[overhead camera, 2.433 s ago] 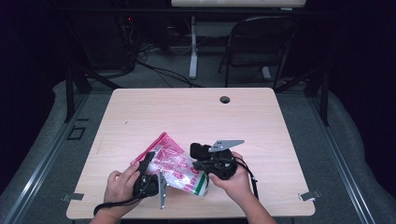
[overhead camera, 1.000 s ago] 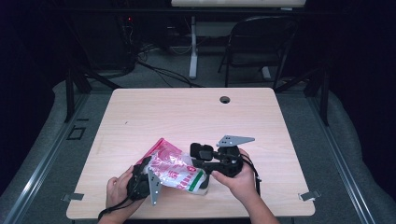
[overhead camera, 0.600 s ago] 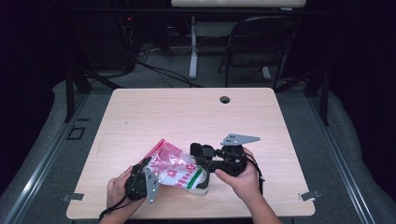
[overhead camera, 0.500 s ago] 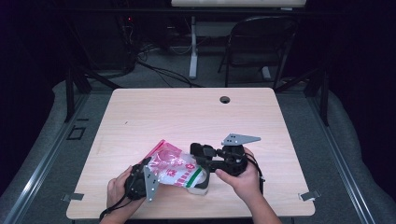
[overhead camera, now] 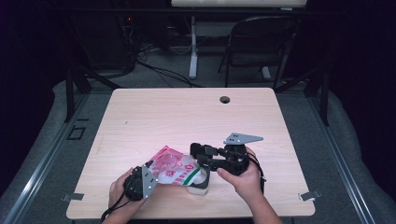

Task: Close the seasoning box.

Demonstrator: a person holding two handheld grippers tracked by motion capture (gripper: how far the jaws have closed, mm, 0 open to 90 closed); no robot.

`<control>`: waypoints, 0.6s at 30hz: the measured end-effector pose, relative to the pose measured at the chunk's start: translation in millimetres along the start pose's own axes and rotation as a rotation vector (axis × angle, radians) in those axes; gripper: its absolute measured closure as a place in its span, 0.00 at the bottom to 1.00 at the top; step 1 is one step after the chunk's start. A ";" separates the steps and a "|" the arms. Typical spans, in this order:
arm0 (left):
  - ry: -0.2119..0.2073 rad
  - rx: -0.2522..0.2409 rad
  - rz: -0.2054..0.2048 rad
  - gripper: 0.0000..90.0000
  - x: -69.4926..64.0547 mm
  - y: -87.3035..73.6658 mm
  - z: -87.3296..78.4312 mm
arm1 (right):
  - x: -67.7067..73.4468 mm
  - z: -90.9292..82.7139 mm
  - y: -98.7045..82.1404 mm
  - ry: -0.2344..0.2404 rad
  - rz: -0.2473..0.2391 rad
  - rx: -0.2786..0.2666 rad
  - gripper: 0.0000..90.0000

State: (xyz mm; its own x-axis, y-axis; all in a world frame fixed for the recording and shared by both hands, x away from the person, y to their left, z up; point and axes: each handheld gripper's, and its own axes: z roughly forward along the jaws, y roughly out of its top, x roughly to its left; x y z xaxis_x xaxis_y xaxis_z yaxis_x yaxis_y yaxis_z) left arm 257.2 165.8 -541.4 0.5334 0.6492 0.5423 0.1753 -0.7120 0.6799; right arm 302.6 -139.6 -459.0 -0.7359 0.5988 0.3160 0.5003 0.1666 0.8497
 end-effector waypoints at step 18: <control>-0.113 -0.027 -0.184 0.82 12.5 -7.5 1.7 | -2.6 -3.6 1.0 0.007 0.026 -0.025 0.56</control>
State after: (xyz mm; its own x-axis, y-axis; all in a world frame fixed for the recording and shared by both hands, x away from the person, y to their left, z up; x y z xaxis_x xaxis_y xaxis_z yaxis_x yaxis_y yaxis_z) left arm 264.0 178.8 -540.6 0.5843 0.7320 0.3504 0.2564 -0.5761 0.7761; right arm 303.3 -143.8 -457.5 -0.7260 0.5970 0.3413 0.5082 0.1315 0.8512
